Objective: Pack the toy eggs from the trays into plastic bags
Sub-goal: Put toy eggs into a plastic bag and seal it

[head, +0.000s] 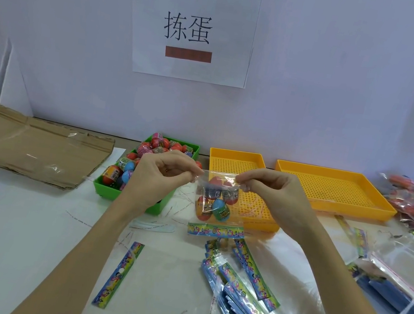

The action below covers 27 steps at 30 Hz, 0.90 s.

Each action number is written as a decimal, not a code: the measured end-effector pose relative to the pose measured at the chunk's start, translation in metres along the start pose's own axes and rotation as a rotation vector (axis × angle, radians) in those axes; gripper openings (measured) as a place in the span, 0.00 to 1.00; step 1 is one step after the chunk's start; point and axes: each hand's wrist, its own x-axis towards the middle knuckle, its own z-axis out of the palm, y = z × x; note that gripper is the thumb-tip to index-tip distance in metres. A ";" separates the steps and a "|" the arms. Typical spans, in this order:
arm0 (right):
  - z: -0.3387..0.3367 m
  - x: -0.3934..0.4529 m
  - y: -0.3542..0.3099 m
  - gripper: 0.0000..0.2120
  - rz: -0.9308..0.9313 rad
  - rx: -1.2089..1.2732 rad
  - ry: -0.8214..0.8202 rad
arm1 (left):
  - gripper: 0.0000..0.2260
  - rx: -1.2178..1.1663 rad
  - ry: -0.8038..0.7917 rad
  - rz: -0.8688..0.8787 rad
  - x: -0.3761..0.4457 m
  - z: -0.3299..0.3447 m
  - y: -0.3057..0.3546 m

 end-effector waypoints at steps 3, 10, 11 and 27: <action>0.001 0.001 0.001 0.18 0.016 0.047 -0.008 | 0.11 0.007 -0.010 -0.013 0.000 -0.002 0.000; 0.006 0.000 -0.003 0.05 0.007 0.036 0.016 | 0.05 -0.021 0.016 -0.052 -0.001 0.000 0.004; 0.007 0.000 -0.002 0.04 -0.001 0.011 0.014 | 0.05 -0.019 0.023 -0.052 0.000 0.001 0.004; 0.031 0.002 -0.013 0.25 -0.046 0.109 0.034 | 0.09 -0.061 -0.142 -0.261 -0.002 0.028 0.005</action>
